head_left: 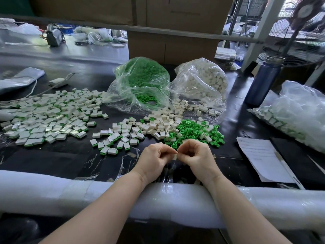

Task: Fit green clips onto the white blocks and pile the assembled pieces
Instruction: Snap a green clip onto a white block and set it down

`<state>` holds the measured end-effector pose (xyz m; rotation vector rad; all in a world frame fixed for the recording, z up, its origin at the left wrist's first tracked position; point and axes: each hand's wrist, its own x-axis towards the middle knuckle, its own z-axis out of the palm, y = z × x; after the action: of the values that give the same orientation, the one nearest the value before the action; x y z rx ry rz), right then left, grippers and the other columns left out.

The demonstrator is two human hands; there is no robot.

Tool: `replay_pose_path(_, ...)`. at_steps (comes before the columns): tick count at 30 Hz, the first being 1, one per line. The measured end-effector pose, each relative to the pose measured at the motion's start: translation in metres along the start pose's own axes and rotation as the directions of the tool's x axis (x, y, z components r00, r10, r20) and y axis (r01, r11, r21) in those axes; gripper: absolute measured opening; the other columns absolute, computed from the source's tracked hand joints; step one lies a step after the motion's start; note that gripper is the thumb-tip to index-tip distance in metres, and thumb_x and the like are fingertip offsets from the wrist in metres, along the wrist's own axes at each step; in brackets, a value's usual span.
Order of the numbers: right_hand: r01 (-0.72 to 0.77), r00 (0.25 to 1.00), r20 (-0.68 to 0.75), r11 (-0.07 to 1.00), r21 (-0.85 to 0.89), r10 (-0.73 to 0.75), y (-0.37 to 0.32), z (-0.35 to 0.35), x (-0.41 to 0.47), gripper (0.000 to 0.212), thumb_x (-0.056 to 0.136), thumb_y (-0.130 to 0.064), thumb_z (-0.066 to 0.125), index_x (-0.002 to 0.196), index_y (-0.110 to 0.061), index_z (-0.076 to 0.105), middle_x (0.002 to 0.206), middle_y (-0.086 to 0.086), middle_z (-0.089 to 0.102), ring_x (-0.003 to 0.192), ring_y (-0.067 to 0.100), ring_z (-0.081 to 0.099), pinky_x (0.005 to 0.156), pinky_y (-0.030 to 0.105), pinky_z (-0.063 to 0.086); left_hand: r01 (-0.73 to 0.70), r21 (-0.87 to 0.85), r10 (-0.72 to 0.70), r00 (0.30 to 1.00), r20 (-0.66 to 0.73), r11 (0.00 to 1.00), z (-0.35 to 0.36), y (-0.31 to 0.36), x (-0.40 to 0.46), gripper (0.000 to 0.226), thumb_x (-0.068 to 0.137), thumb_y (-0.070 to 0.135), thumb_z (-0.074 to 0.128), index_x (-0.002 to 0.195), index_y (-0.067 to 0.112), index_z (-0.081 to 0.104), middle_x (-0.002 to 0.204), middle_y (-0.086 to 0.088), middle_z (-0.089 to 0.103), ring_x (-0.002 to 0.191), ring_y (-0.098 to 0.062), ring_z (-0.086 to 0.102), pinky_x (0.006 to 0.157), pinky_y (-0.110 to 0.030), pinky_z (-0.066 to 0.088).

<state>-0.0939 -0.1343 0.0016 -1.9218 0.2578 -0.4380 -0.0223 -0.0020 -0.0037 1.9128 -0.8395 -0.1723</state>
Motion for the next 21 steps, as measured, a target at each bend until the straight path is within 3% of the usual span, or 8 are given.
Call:
replay_pose_path(3, -0.019, 0.998, -0.055, 0.999, 0.035, 0.021, 0.0006, 0.0006, 0.0018, 0.021, 0.074, 0.005, 0.069, 0.071, -0.014, 0.062, 0.073, 0.010, 0.065, 0.068, 0.017, 0.059, 0.068, 0.034, 0.052, -0.037, 0.042, 0.039, 0.999, -0.038, 0.998, 0.0025, 0.0007, -0.0011, 0.015, 0.084, 0.010, 0.066, 0.098, 0.014, 0.070, 0.086, 0.010, 0.061, 0.082, -0.004, 0.058, 0.078, -0.006, 0.042)
replay_pose_path(5, -0.036, 0.997, -0.068, 0.998, 0.055, 0.040, 0.0011, 0.0012, 0.0021, 0.021, 0.076, 0.005, 0.068, 0.071, -0.015, 0.062, 0.071, 0.010, 0.064, 0.066, 0.018, 0.058, 0.067, 0.036, 0.051, -0.046, 0.053, 0.047, 0.999, -0.018, 0.998, 0.0033, 0.0011, -0.0016, 0.022, 0.081, 0.008, 0.068, 0.102, 0.017, 0.065, 0.084, 0.010, 0.060, 0.077, -0.007, 0.058, 0.076, -0.010, 0.045)
replay_pose_path(7, -0.052, 0.996, -0.071, 0.997, 0.061, 0.056, 0.0016, 0.0012, 0.0020, 0.021, 0.077, 0.002, 0.068, 0.071, -0.017, 0.063, 0.068, 0.004, 0.064, 0.063, 0.013, 0.058, 0.063, 0.029, 0.052, -0.027, 0.033, 0.027, 1.000, -0.010, 0.999, 0.0029, 0.0005, -0.0013, 0.022, 0.082, 0.005, 0.066, 0.097, 0.019, 0.060, 0.080, 0.004, 0.062, 0.073, -0.014, 0.059, 0.075, -0.019, 0.049)
replay_pose_path(12, -0.098, 0.993, -0.044, 0.965, 0.242, 0.112, 0.0008, -0.0010, -0.0002, 0.016, 0.084, -0.001, 0.063, 0.074, -0.013, 0.066, 0.061, -0.001, 0.068, 0.057, 0.008, 0.062, 0.054, 0.019, 0.052, 0.006, 0.004, -0.006, 0.999, -0.048, 1.000, 0.0014, -0.0002, 0.0001, 0.009, 0.087, 0.019, 0.062, 0.096, 0.015, 0.064, 0.082, 0.006, 0.063, 0.077, -0.008, 0.058, 0.077, -0.017, 0.047)
replay_pose_path(16, -0.096, 0.994, -0.026, 0.975, 0.201, 0.103, 0.0010, -0.0003, -0.0010, 0.016, 0.083, -0.004, 0.066, 0.071, -0.014, 0.065, 0.061, 0.002, 0.068, 0.057, 0.010, 0.063, 0.054, 0.021, 0.052, 0.081, -0.076, -0.082, 0.997, -0.014, 0.994, -0.0016, -0.0005, 0.0016, 0.013, 0.088, 0.021, 0.062, 0.096, 0.012, 0.068, 0.085, 0.000, 0.068, 0.082, -0.014, 0.061, 0.080, -0.024, 0.049)
replay_pose_path(21, -0.112, 0.993, -0.031, 0.987, 0.118, 0.117, 0.0023, 0.0027, 0.0004, 0.020, 0.085, -0.003, 0.064, 0.068, -0.013, 0.063, 0.056, -0.001, 0.064, 0.050, 0.007, 0.057, 0.051, 0.020, 0.050, 0.103, -0.061, -0.101, 0.994, 0.035, 0.993, -0.0031, 0.0004, 0.0008, 0.012, 0.088, 0.020, 0.061, 0.093, 0.012, 0.069, 0.082, 0.000, 0.068, 0.080, -0.013, 0.061, 0.081, -0.026, 0.049)
